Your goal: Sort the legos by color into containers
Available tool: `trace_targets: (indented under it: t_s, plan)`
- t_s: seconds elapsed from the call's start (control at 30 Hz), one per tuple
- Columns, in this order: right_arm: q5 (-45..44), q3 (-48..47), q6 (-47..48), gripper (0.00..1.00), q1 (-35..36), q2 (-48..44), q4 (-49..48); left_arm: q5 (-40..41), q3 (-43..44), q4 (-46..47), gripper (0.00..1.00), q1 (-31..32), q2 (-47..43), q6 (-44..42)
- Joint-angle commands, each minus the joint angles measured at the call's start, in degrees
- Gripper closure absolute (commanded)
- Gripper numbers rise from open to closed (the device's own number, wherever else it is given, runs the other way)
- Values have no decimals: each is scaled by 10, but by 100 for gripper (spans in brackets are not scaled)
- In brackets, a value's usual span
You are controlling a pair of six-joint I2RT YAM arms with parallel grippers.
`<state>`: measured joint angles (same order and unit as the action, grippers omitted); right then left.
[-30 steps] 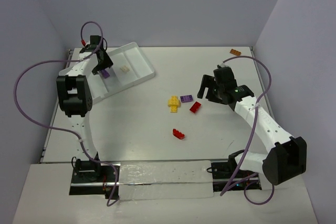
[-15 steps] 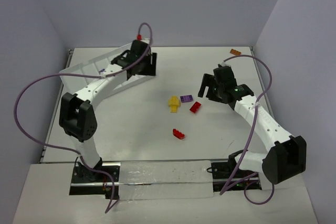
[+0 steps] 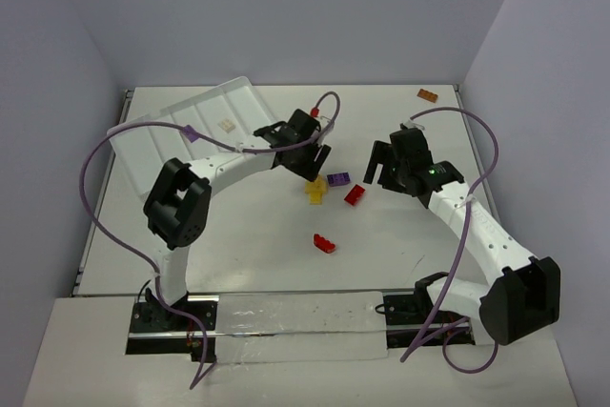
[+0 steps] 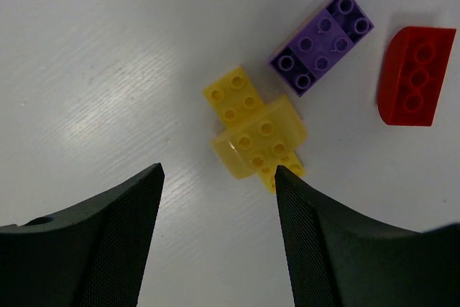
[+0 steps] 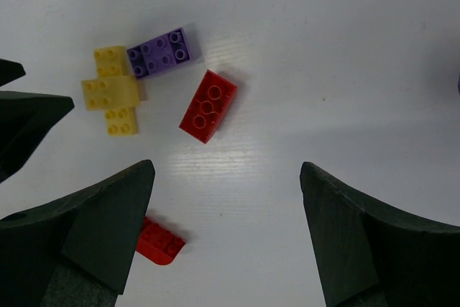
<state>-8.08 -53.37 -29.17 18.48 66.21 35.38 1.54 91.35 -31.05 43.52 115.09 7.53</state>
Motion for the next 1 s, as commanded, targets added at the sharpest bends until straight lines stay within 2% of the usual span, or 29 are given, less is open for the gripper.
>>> trace_targets:
  t_s: [0.0,0.17,0.47,0.73,0.97]
  plan:
    - [-14,12,-7,11,-4,-23,5,-11,27,23,29,1,24,-34]
    - [-18,13,-2,11,-6,-20,7,-27,58,16,26,2,70,-32]
    - [-11,5,5,11,-7,-10,11,-69,65,33,24,7,86,-20]
    - [-6,4,10,11,-7,-12,15,-95,51,30,31,11,91,-8]
    - [-1,5,11,11,-8,-6,10,-97,35,31,32,12,68,17]
